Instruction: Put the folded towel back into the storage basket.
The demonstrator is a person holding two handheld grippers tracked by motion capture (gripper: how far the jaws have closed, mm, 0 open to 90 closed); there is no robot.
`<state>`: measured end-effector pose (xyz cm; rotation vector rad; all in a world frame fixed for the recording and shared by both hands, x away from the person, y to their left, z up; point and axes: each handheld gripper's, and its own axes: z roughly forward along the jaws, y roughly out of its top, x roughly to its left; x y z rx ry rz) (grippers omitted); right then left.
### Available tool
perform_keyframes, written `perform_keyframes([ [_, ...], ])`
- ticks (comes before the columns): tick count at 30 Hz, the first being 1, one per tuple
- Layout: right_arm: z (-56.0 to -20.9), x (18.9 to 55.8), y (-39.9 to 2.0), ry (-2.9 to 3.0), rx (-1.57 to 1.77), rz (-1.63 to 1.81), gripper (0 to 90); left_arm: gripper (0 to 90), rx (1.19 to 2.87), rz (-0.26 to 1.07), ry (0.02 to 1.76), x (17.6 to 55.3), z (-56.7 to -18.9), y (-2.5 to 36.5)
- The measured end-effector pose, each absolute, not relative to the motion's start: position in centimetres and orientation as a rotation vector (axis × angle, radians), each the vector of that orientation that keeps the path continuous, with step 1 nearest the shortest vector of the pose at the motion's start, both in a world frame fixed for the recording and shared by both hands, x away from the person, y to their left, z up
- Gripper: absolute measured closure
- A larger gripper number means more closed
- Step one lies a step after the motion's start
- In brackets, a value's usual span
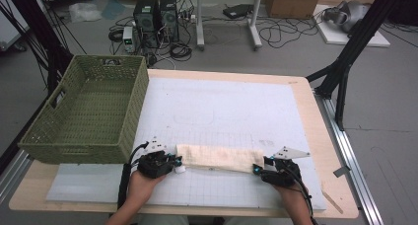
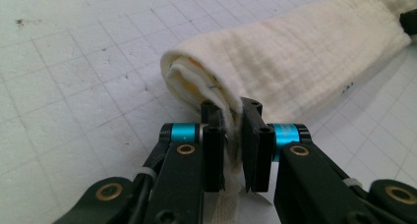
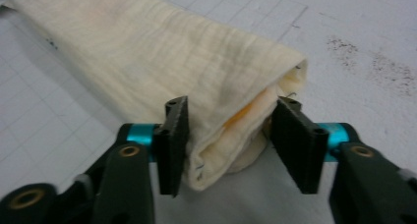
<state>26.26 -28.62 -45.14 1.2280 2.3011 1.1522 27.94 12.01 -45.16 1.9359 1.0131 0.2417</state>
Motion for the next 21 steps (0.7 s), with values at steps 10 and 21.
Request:
perform_keyframes([
  [10, -44.7, 25.9, -27.9, 2.329, 1.179, 1.179, 78.4, 81.1, 1.940, 0.263, 0.987, 27.8, -44.8, 12.0],
  [21, -42.8, 26.0, -29.0, 2.232, 1.163, 1.289, 78.3, 81.1, 1.842, 0.275, 0.902, 27.4, -42.4, 12.7],
])
